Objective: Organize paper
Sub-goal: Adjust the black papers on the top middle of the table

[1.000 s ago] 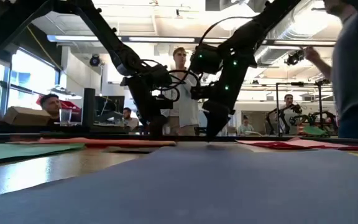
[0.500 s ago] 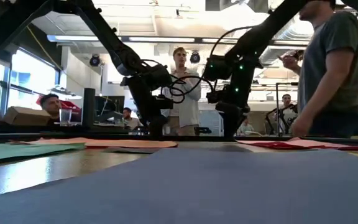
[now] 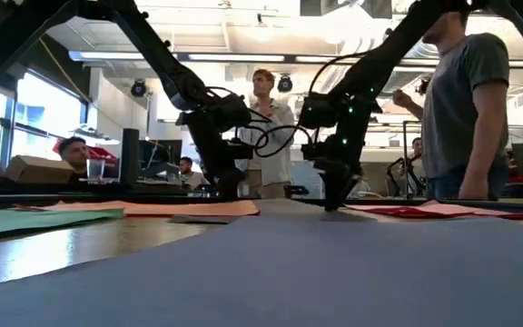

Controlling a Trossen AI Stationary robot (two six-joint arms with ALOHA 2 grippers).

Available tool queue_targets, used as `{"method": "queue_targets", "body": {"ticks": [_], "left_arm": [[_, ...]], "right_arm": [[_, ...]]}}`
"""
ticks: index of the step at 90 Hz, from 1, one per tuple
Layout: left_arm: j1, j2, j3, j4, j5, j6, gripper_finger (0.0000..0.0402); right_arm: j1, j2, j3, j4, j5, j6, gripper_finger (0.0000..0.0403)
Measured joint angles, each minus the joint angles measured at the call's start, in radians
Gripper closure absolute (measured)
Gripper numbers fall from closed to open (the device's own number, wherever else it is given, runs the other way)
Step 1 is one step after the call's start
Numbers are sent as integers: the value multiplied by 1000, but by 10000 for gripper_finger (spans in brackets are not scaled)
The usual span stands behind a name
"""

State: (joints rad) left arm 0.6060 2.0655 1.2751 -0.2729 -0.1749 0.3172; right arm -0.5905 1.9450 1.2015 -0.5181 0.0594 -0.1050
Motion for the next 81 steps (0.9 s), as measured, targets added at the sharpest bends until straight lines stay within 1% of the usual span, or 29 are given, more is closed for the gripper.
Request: {"method": "queue_targets", "body": {"ticks": [7, 32, 37, 43, 54, 59, 65, 71, 81], "left_arm": [[0, 0, 0, 0, 0, 1, 152], [0, 0, 0, 0, 1, 1, 152], [0, 0, 0, -1, 1, 1, 152], [0, 0, 0, -1, 0, 1, 152], [0, 0, 0, -1, 0, 2, 152], [0, 0, 0, -1, 0, 2, 152], [0, 0, 0, 0, 0, 2, 152], [0, 0, 0, 0, 0, 2, 152], [0, 0, 0, 0, 0, 2, 152]], "right_arm": [[-17, 0, 9, 8, 17, -4, 227], [-73, 0, 22, 40, 15, -19, 227], [-74, -2, 23, 31, -4, -28, 227], [-59, -16, 23, -17, -53, -38, 227], [26, -65, 17, -128, -188, -62, 227], [82, -85, 4, -172, -251, -58, 227], [159, -106, -14, -184, -306, -48, 227], [248, -122, -33, -171, -329, -26, 227], [390, -122, -68, -140, -329, 18, 227]]}}
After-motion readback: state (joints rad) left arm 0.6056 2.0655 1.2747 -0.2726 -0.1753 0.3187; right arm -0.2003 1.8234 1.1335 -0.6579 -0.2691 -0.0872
